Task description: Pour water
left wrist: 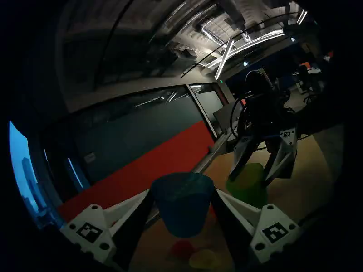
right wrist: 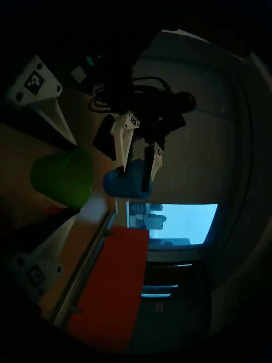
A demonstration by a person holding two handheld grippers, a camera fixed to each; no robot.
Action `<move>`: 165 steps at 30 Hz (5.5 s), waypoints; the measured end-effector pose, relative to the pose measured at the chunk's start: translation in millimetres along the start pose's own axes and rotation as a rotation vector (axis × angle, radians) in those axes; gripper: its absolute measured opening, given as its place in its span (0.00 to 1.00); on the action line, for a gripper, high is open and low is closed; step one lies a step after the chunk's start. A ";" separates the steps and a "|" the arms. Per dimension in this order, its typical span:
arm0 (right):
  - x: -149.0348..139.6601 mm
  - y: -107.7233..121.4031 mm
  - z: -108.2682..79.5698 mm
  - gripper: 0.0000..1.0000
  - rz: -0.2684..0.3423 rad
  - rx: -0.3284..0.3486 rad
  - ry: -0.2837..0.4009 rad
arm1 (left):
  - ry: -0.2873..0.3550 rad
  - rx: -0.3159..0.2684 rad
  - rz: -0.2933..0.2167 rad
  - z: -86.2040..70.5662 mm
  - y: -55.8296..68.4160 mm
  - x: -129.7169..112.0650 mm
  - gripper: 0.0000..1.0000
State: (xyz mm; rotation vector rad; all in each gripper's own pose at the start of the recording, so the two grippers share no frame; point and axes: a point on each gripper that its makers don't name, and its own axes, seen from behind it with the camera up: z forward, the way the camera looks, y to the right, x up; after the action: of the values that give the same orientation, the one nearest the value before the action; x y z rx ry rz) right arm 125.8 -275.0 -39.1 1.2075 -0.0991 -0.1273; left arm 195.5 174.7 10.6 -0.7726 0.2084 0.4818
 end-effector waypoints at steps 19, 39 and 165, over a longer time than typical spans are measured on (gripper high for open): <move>-7.9 -7.8 12.4 1.00 -0.005 0.037 -0.009 | 0.038 -0.023 0.086 1.3 2.0 6.7 0.86; -10.5 -12.4 23.2 1.00 -0.003 0.065 -0.010 | 0.066 -0.044 0.198 0.2 7.4 15.8 0.86; -7.2 -24.3 26.1 1.00 -0.014 0.112 0.014 | 0.115 -0.050 0.632 8.5 10.3 58.8 0.85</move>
State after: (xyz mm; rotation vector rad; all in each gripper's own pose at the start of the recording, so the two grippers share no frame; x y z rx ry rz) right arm 113.7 -306.6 -52.7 1.3212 -0.0863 -0.1272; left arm 241.7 207.0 -10.4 -0.7778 0.5571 1.0432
